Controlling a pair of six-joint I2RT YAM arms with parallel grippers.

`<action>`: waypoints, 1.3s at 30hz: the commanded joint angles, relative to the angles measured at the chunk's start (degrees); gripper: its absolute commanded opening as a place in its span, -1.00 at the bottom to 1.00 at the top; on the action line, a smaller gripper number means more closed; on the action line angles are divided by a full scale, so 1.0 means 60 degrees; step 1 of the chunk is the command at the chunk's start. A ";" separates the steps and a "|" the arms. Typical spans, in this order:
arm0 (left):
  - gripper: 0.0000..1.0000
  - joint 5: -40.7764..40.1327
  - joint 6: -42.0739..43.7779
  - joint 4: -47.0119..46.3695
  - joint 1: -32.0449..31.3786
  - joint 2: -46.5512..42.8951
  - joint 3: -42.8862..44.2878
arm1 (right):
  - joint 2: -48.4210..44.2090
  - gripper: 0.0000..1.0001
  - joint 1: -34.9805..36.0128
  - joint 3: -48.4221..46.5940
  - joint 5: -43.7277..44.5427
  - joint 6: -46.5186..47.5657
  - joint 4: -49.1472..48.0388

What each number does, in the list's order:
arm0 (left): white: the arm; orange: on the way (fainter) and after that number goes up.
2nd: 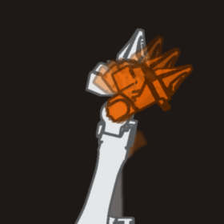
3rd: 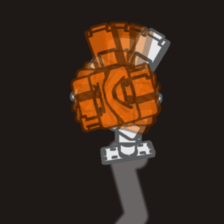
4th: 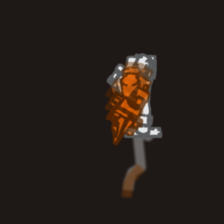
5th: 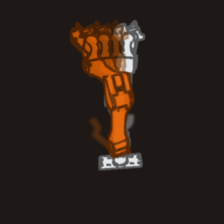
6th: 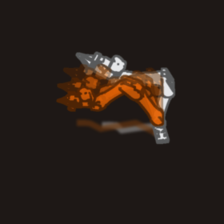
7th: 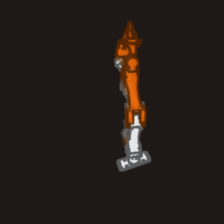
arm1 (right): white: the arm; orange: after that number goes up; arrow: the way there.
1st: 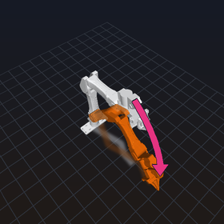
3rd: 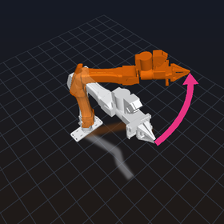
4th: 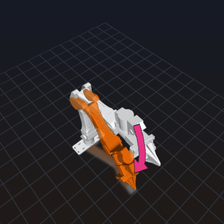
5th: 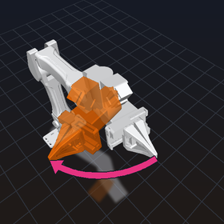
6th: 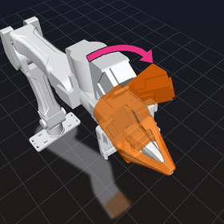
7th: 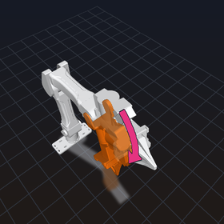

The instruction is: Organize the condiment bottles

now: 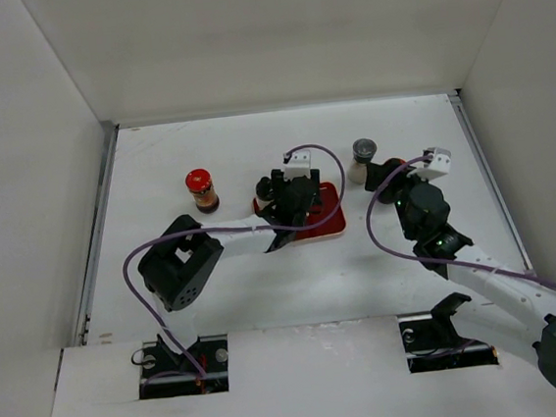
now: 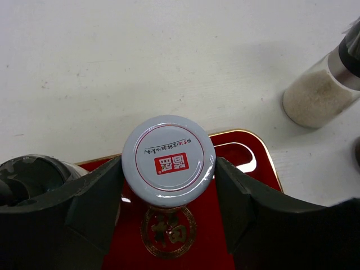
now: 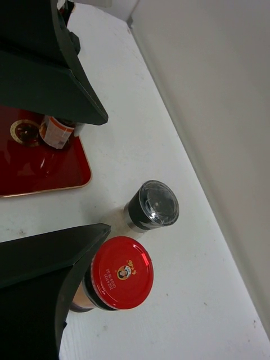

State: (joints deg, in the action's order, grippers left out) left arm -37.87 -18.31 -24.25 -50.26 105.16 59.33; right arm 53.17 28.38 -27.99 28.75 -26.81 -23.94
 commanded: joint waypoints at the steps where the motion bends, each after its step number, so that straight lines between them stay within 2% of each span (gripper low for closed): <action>1: -0.16 -0.0193 0.0121 -0.1231 0.0035 -0.0169 0.0395 | -0.0057 0.56 -0.0065 0.0036 0.0100 -0.0176 -0.0111; 4: 0.09 -0.0383 0.0136 -0.1378 -0.0038 -0.0271 0.0190 | -0.0116 0.63 -0.0094 0.0065 0.0144 -0.0205 -0.0096; 7: 0.19 -0.0500 0.0150 -0.1422 -0.0097 -0.0447 0.0029 | -0.0101 0.67 -0.0124 0.0051 0.0115 -0.0220 -0.0053; 12: 0.51 -0.0573 0.0150 -0.1495 -0.0331 -0.0798 -0.0176 | -0.0233 0.65 -0.0138 -0.0008 0.0129 -0.0220 0.0093; 15: 0.66 -0.0545 0.0136 -0.1656 -0.0536 -0.1178 -0.0337 | -0.0277 0.39 -0.0211 -0.0037 0.0130 -0.0205 0.0138; 17: 0.74 -0.0515 0.0150 -0.1773 -0.0682 -0.1471 -0.0454 | -0.0219 0.04 -0.0386 -0.0154 0.0071 -0.0205 0.0313; 18: 0.77 -0.0500 0.0150 -0.1817 -0.0727 -0.1603 -0.0498 | -0.0146 -0.07 -0.0416 -0.0314 0.0028 -0.0176 0.0517; 21: 0.80 -0.0384 0.0165 -0.1847 -0.0873 -0.2086 -0.0645 | 0.0248 -0.16 -0.0548 -0.1001 0.0057 -0.0059 0.1365; 23: 0.80 -0.0252 0.0136 -0.1919 -0.1077 -0.2612 -0.0878 | 0.0788 -0.06 -0.0723 -0.1746 0.0100 0.0160 0.2155; 26: 0.80 -0.0193 0.0063 -0.2197 -0.1414 -0.3505 -0.1579 | 0.1886 0.23 -0.0943 -0.3021 -0.0104 0.0628 0.3312; 27: 0.80 -0.0251 0.0048 -0.2373 -0.1561 -0.3900 -0.2018 | 0.2500 0.41 -0.1031 -0.3693 -0.0279 0.0993 0.3839; 30: 0.80 -0.0339 -0.0025 -0.2944 -0.1942 -0.5335 -0.3657 | 0.3835 0.77 -0.1280 -0.5087 -0.0661 0.1844 0.4925; 32: 0.80 -0.0630 -0.0244 -0.2990 -0.1987 -0.6476 -0.4785 | 0.4481 0.94 -0.1295 -0.5718 -0.0749 0.1963 0.5293; 33: 0.80 -0.0806 -0.0318 -0.2917 -0.2016 -0.7121 -0.5356 | 0.4774 1.00 -0.1281 -0.5968 -0.0836 0.2036 0.5338; 39: 0.80 -0.2109 -0.0465 -0.1338 -0.2030 -1.2041 -0.8040 | 0.6122 1.00 -0.1456 -0.7155 -0.1189 0.2431 0.5880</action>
State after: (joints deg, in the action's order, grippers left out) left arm -45.32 -19.84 -35.05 -62.30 42.44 14.70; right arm 88.42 20.49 -66.65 23.14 -14.83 7.92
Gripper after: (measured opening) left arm 0.898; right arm 0.998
